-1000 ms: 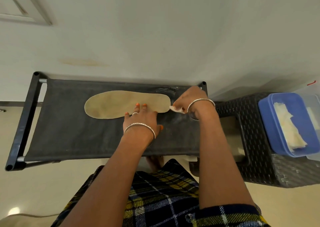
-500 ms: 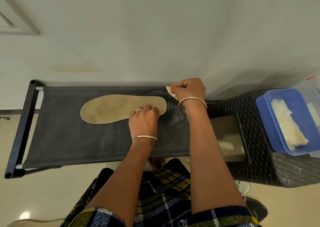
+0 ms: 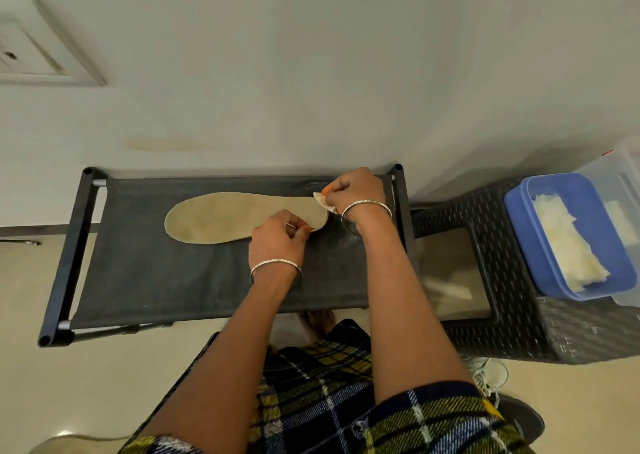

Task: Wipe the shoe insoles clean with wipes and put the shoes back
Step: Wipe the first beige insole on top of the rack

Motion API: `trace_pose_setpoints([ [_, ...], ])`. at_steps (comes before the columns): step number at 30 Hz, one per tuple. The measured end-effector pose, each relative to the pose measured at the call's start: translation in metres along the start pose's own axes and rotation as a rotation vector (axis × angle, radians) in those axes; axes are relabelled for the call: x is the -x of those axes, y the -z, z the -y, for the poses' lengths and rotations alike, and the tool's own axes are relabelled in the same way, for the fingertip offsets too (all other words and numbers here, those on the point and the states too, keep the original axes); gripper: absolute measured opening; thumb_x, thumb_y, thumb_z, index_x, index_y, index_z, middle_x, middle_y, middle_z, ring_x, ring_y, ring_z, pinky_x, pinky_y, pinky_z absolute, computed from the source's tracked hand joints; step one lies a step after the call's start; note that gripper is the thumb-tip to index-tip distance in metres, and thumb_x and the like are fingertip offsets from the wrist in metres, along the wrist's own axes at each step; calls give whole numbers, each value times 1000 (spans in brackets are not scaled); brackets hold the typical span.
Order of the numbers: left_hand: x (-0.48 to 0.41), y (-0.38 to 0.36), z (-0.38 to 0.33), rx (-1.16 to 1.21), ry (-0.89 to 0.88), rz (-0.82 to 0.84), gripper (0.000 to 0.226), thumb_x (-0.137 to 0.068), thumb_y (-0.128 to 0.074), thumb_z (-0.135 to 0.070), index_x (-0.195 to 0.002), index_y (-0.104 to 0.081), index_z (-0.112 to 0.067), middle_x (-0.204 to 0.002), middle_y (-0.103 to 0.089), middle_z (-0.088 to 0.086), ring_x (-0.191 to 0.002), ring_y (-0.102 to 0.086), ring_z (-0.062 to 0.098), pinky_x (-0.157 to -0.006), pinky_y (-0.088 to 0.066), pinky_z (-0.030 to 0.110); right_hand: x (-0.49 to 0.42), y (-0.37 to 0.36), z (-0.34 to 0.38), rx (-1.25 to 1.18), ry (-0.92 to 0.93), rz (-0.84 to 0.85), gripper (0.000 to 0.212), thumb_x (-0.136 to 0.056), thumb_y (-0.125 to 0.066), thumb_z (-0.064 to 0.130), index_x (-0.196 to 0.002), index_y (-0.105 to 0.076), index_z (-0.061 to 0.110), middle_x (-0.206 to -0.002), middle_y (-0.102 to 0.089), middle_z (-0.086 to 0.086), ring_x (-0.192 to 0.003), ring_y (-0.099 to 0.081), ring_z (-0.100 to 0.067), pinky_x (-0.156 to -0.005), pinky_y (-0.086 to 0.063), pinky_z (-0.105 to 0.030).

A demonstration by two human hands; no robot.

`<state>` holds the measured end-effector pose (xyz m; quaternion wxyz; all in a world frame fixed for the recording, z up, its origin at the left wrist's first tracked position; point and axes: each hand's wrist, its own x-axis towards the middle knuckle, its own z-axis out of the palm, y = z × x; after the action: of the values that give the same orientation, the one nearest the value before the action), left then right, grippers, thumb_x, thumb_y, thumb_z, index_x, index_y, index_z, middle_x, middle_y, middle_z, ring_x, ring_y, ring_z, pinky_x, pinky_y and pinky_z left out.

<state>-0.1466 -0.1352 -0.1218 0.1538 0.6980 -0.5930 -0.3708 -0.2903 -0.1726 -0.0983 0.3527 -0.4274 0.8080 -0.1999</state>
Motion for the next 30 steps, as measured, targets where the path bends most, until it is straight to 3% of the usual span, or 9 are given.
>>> trace_pose_setpoints([
  [4,-1,7,2,70,56,18,7,-86,-73,-27,-84,-68,-22,-80,-69,-3,-70,-62,12,-66,-48,27,5,-9,-1,50,44,50,20,-77,-71,2,-81,-81,19,-85,-76,2,-91,-70,-20,-87,-58,-36],
  [8,4,14,0,47,135,94,10,-85,-72,-25,-76,-68,-27,-80,-71,-3,-77,-67,18,-78,-57,36,5,-18,-5,185,74,95,17,-78,-74,7,-84,-81,21,-91,-76,1,-89,-69,-19,-87,-57,-33],
  [15,42,74,13,73,273,98,18,-83,-68,-18,-67,-69,-26,-73,-72,-5,-76,-70,18,-81,-57,41,8,-18,-2,97,73,-36,21,-81,-67,2,-85,-80,18,-93,-76,0,-92,-69,-22,-85,-55,-31],
  [19,62,93,19,27,295,-64,15,-95,-53,-21,-83,-60,-26,-80,-71,-7,-81,-65,22,-78,-51,36,13,-24,-3,82,97,-63,18,-83,-68,4,-88,-80,16,-97,-75,-3,-95,-68,-25,-88,-55,-37],
  [22,46,93,14,-156,207,-99,13,-99,-43,-19,-98,-55,-20,-88,-61,7,-79,-55,31,-70,-42,37,14,-36,0,137,97,23,16,-81,-69,9,-86,-79,20,-97,-75,-3,-95,-69,-25,-91,-55,-36],
  [24,28,85,15,-257,154,1,16,-101,-40,-20,-109,-53,-18,-94,-59,14,-83,-56,37,-75,-45,39,15,-42,2,173,121,122,13,-79,-73,11,-85,-80,21,-95,-76,-3,-93,-70,-25,-92,-55,-36],
  [26,16,72,17,-360,102,187,24,-101,-39,-25,-122,-50,-19,-117,-59,16,-105,-57,40,-91,-47,46,15,-45,2,186,144,234,12,-77,-77,11,-85,-81,20,-91,-77,-3,-88,-71,-23,-92,-56,-36],
  [28,13,59,20,-498,55,404,42,-102,-39,-32,-142,-37,-21,-150,-36,13,-139,-32,36,-110,-32,56,10,-40,1,264,125,241,13,-74,-80,18,-88,-82,19,-92,-77,-3,-90,-71,-23,-91,-56,-35],
  [30,13,50,22,-624,37,565,61,-101,-40,-41,-154,-15,-25,-163,0,4,-150,3,29,-116,-13,60,1,-29,-3,342,22,111,25,-70,-81,26,-91,-79,14,-95,-75,-8,-92,-71,-27,-85,-58,-35],
])
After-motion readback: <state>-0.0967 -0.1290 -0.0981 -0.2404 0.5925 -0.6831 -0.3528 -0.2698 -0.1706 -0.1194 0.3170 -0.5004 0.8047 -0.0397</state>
